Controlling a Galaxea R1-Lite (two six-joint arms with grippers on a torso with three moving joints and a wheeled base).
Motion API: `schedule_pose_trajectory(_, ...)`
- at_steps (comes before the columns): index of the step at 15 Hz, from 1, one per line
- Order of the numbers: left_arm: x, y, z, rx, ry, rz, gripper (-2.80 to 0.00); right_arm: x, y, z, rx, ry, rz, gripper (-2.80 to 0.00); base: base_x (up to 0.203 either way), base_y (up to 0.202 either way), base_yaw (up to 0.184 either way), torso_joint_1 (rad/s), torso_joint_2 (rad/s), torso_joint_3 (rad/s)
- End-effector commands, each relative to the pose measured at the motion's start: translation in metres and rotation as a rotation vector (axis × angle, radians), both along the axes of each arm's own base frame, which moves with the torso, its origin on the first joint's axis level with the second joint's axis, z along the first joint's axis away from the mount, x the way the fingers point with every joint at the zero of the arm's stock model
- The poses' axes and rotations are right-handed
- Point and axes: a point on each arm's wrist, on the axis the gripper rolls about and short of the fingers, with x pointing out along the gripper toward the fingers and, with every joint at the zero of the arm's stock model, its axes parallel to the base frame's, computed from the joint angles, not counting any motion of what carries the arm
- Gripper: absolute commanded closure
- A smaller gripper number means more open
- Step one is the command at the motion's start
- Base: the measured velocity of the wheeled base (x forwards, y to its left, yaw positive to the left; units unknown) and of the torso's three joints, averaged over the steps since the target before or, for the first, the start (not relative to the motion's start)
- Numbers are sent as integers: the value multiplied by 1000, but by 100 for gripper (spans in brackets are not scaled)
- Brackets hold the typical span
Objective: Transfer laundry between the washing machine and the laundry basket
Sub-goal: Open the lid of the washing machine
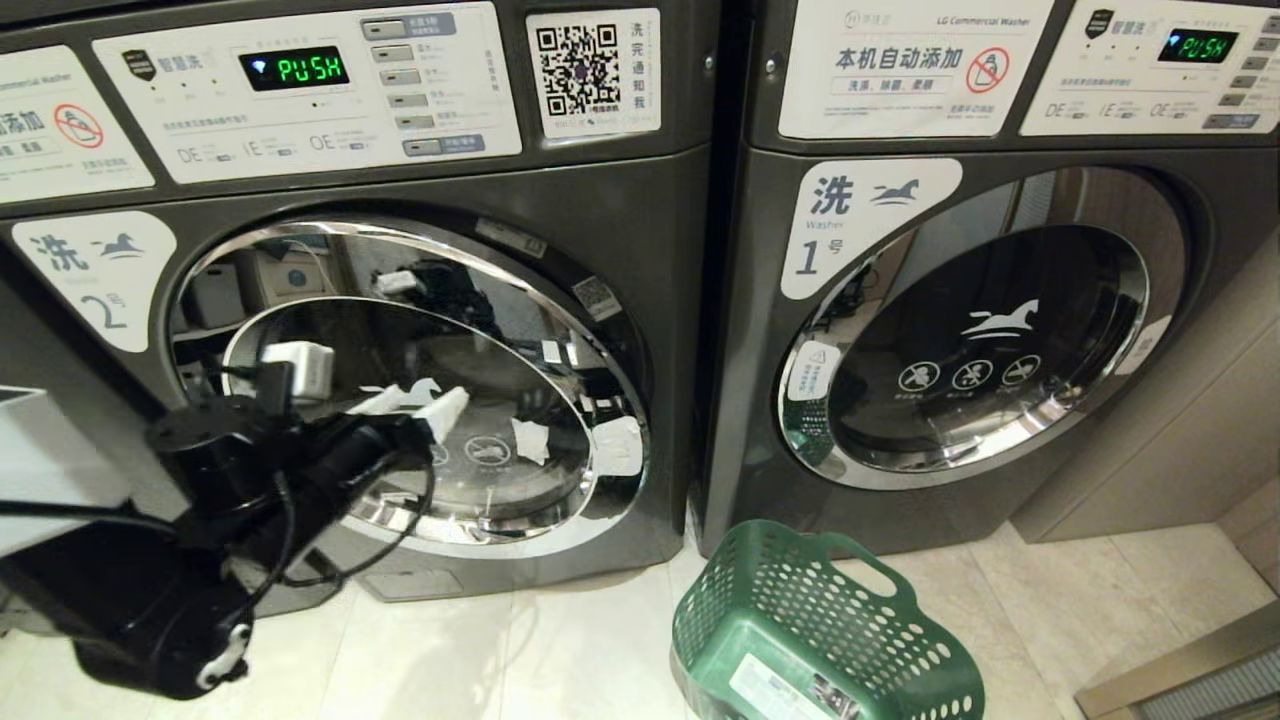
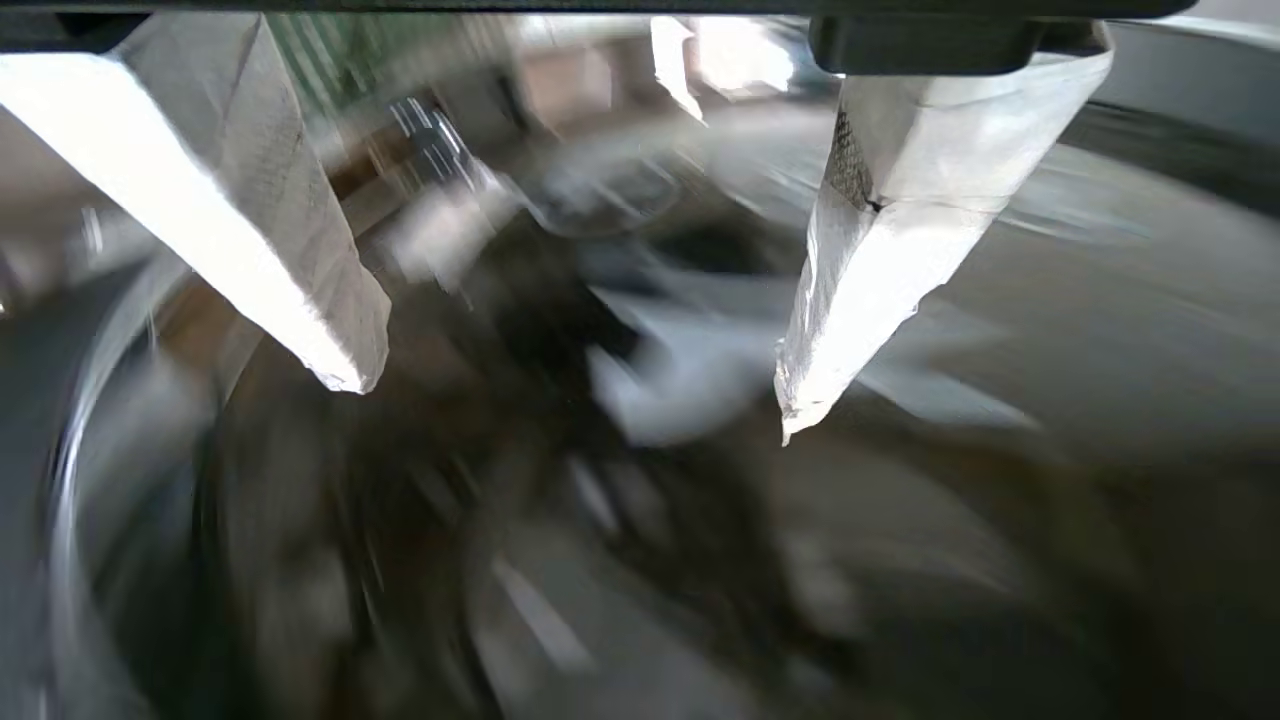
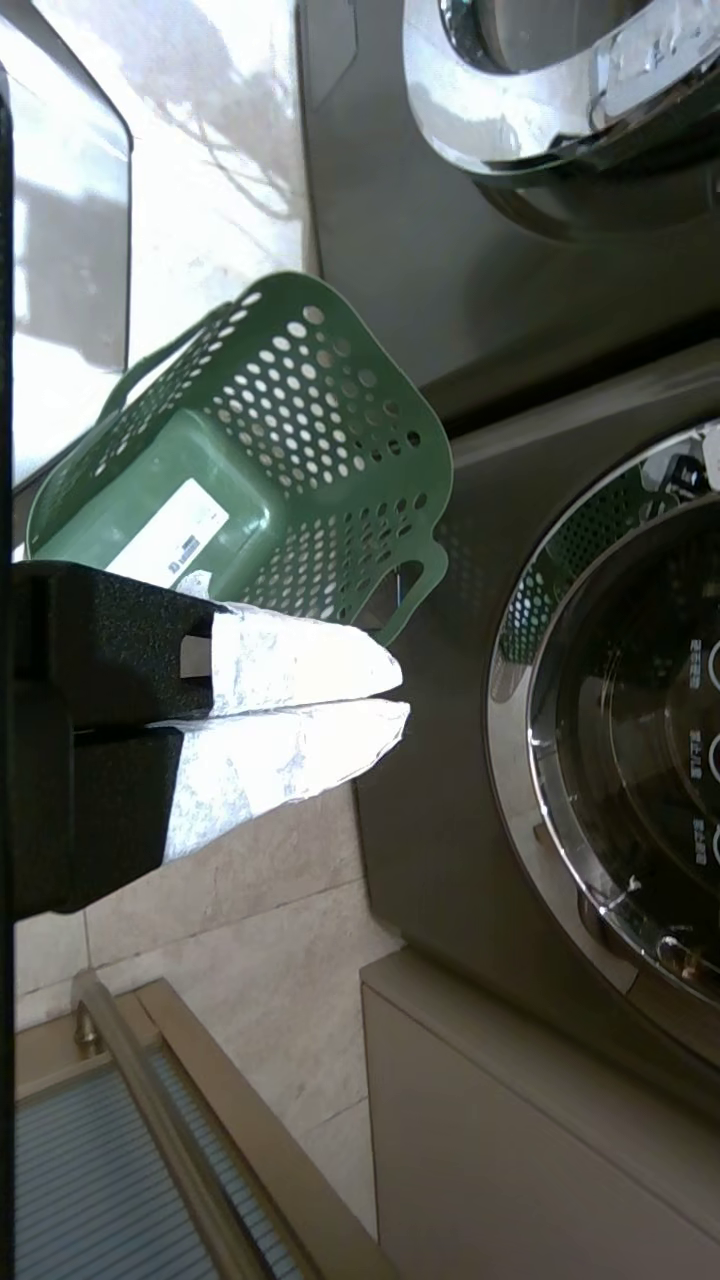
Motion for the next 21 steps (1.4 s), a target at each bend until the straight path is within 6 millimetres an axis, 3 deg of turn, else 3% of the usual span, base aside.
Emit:
schedule_pose_trajectory(1,-31,31,48,-14,-160,103,-280,0,0,0,0,-1,0,0,0,0,0,0,0,0)
schedule_pose_trajectory(3,-69,63,91,3,-331,240,-280,0,0,0,0,-1,1,0,0,0,0,0,0,0)
schedule_pose_trajectory(5,-110,81,126,51,-461,359,-280,0,0,0,0,-1,1,0,0,0,0,0,0,0)
schedule_pose_trajectory(9,-153,83,160,323,-611,431,-280,0,0,0,0,-1,0,0,0,0,0,0,0,0)
schedule_pose_trajectory(13,-162,77,167,524,-686,322,-280,0,0,0,0,-1,1,0,0,0,0,0,0,0)
schedule_pose_trajectory(17,-169,69,196,678,-856,125,-280,0,0,0,0,-1,1,0,0,0,0,0,0,0)
schedule_pose_trajectory(21,-167,65,187,662,-835,69,-280,0,0,0,0,-1,1,0,0,0,0,0,0,0)
